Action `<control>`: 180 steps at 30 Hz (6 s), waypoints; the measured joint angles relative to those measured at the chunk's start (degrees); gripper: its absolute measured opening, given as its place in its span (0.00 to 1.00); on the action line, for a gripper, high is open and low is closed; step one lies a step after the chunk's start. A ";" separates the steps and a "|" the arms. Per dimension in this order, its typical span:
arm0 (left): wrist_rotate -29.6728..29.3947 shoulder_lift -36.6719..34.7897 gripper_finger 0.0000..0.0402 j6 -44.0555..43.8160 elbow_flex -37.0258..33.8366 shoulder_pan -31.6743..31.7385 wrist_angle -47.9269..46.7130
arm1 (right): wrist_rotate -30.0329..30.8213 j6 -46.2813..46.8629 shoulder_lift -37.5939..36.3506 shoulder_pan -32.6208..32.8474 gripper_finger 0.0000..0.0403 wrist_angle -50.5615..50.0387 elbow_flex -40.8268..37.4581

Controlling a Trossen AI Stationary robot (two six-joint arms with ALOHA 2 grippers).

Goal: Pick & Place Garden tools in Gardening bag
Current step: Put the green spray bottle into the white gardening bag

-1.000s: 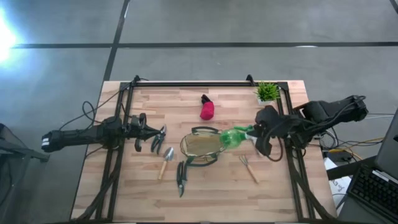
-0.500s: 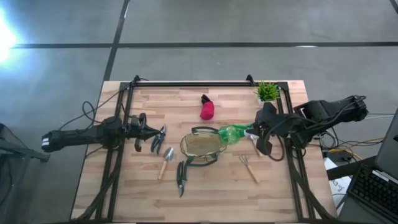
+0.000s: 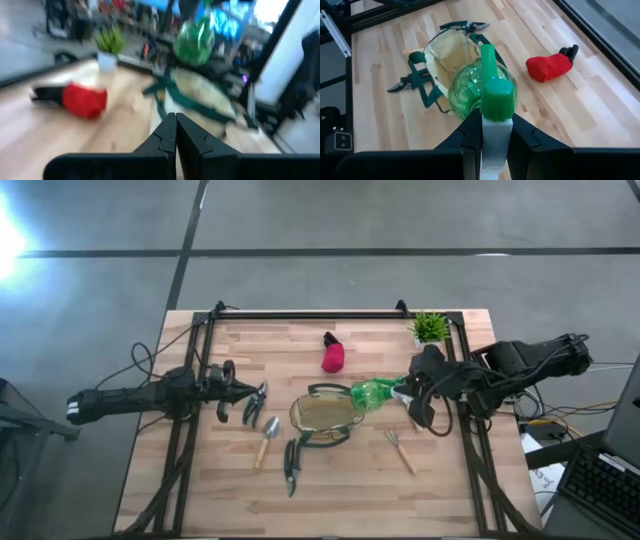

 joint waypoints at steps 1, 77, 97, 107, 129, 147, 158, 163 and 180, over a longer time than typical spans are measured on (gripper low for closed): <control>-1.02 -0.06 0.02 0.01 0.00 0.00 1.68 | 0.00 0.04 0.00 -0.23 0.11 0.03 0.00; 10.22 69.85 0.48 15.30 70.76 -0.28 -16.59 | -15.67 -24.35 17.77 -12.51 0.11 5.97 10.74; 13.59 72.13 0.52 16.81 71.65 -0.39 -14.28 | -17.44 -28.48 26.89 -13.99 0.11 4.58 18.93; 13.58 72.13 0.52 16.76 71.58 -0.39 -15.63 | -17.47 -28.66 28.40 -13.97 0.11 3.76 21.31; 14.05 72.24 0.21 16.70 71.49 -0.42 -14.67 | -17.43 -28.49 28.37 -13.99 0.11 3.78 21.59; 14.97 72.24 0.09 16.68 71.43 -0.42 -14.36 | -17.43 -28.46 28.35 -13.95 0.13 3.90 21.59; 14.81 72.29 0.09 16.68 71.43 -0.39 -13.92 | -17.61 -28.22 28.35 -13.91 0.33 5.19 21.77; 14.74 72.29 0.09 16.85 70.67 -0.39 -14.93 | -17.96 -27.13 28.16 -13.88 0.40 3.33 22.08; 14.79 71.80 0.09 16.63 70.42 -1.32 -13.73 | -17.28 -22.44 21.38 -13.91 0.45 -9.07 26.23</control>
